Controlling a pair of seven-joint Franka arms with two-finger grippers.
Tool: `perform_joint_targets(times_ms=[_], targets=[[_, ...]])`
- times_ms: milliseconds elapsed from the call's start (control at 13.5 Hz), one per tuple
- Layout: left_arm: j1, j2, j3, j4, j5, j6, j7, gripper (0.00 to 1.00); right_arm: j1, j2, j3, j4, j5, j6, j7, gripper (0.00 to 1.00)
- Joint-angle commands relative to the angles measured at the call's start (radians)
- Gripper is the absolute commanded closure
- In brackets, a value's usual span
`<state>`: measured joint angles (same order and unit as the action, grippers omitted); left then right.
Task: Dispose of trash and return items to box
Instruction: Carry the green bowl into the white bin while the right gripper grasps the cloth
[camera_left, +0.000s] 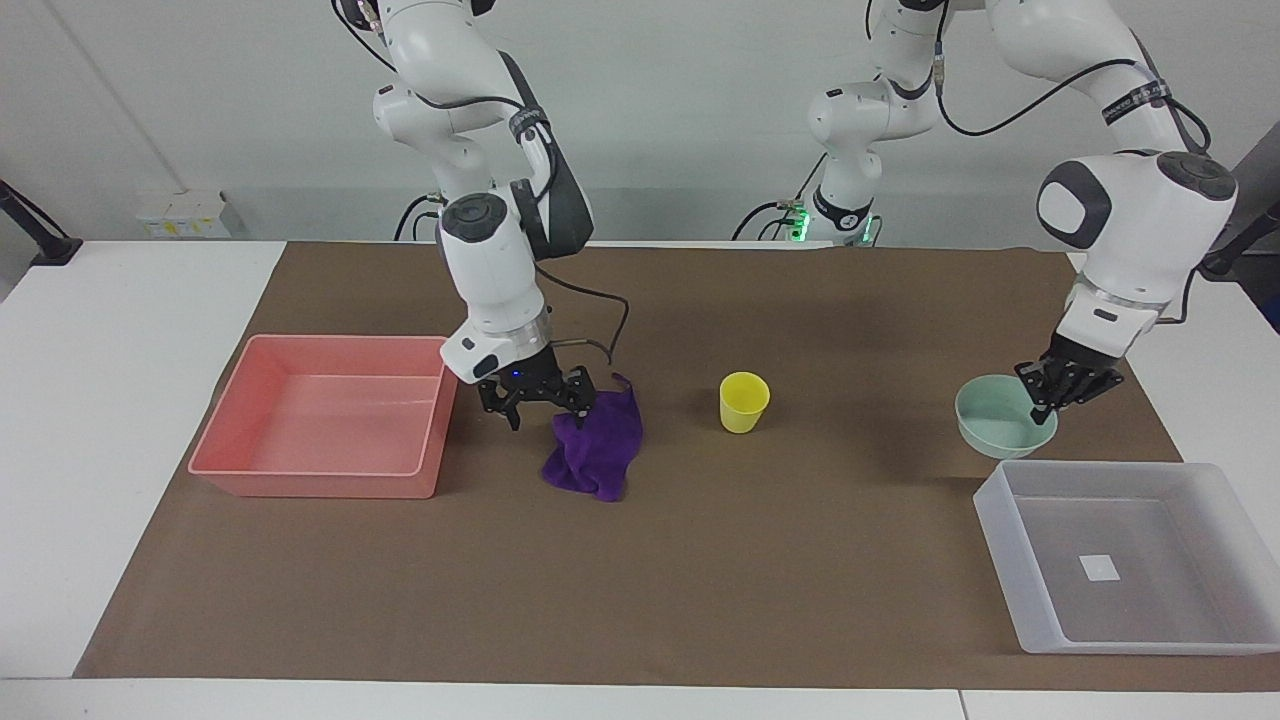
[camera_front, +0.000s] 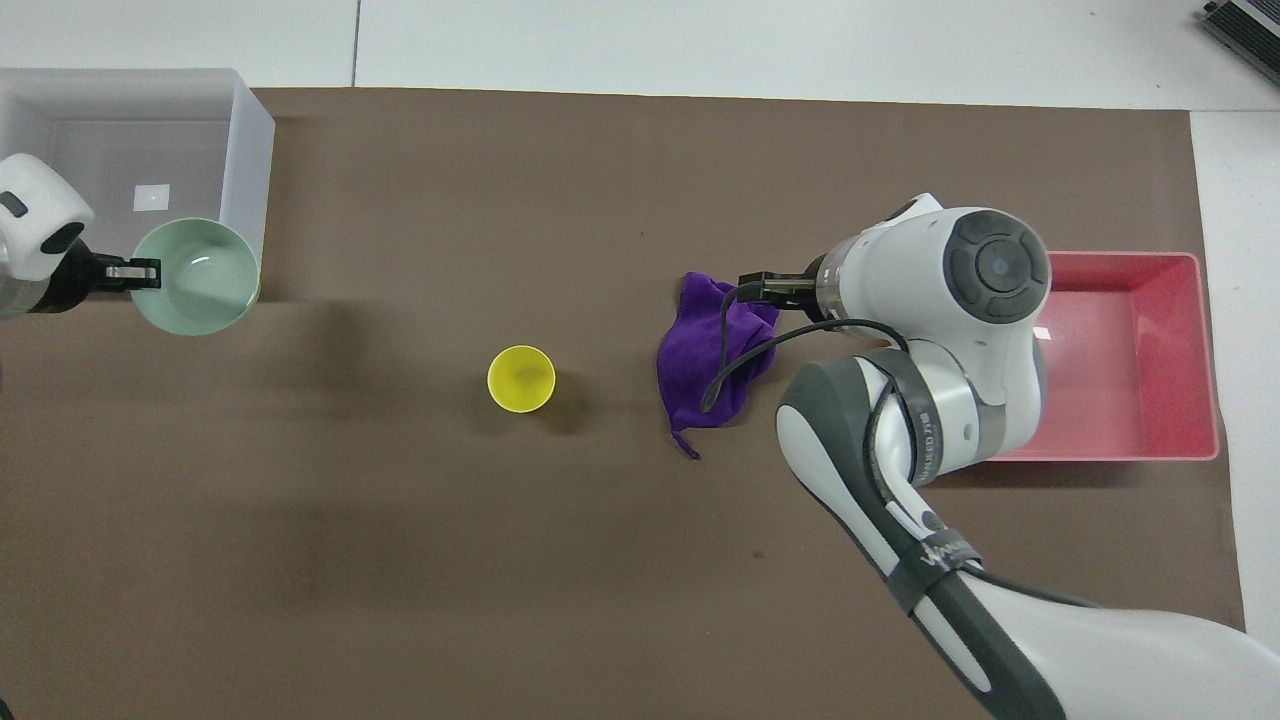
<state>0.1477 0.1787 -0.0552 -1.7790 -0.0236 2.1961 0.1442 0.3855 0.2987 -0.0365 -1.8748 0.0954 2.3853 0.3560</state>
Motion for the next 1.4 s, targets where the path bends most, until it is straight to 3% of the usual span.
perform_joint_targets(times_ms=[0, 295, 443, 517, 665, 886, 1182, 1256, 1330], targets=[[0.047, 0.197, -0.009, 0.289, 0.014, -0.131, 0.011, 1.0, 0.018, 0.03, 0.0, -0.001, 0.013, 0.029, 0.0, 0.0], [0.098, 0.443, -0.02, 0.568, 0.014, -0.127, 0.011, 1.0, 0.044, 0.083, 0.0, -0.027, 0.013, 0.099, 0.003, 0.0], [0.101, 0.53, -0.015, 0.644, 0.014, -0.105, 0.012, 1.0, 0.046, 0.089, 0.0, -0.032, 0.013, 0.088, -0.002, 0.0], [0.101, 0.562, -0.011, 0.645, 0.016, -0.07, 0.012, 1.0, 0.046, 0.086, 0.0, -0.035, 0.013, 0.075, -0.002, 0.12], [0.127, 0.579, -0.014, 0.639, 0.014, -0.001, 0.011, 1.0, 0.046, 0.08, 0.0, -0.035, 0.013, 0.017, 0.008, 0.97], [0.133, 0.628, -0.012, 0.623, 0.013, 0.039, 0.012, 1.0, 0.042, 0.056, 0.0, -0.03, 0.013, -0.08, 0.031, 1.0], [0.142, 0.622, -0.012, 0.578, 0.014, 0.053, 0.014, 0.98, 0.018, -0.038, -0.005, -0.015, 0.012, -0.202, 0.026, 1.0], [0.142, 0.621, -0.011, 0.581, 0.014, 0.053, 0.015, 0.58, 0.009, -0.064, -0.005, -0.014, 0.013, -0.23, 0.026, 1.0], [0.142, 0.619, -0.011, 0.584, 0.014, 0.042, 0.015, 0.45, 0.001, -0.093, -0.005, -0.012, 0.012, -0.254, 0.026, 1.0]])
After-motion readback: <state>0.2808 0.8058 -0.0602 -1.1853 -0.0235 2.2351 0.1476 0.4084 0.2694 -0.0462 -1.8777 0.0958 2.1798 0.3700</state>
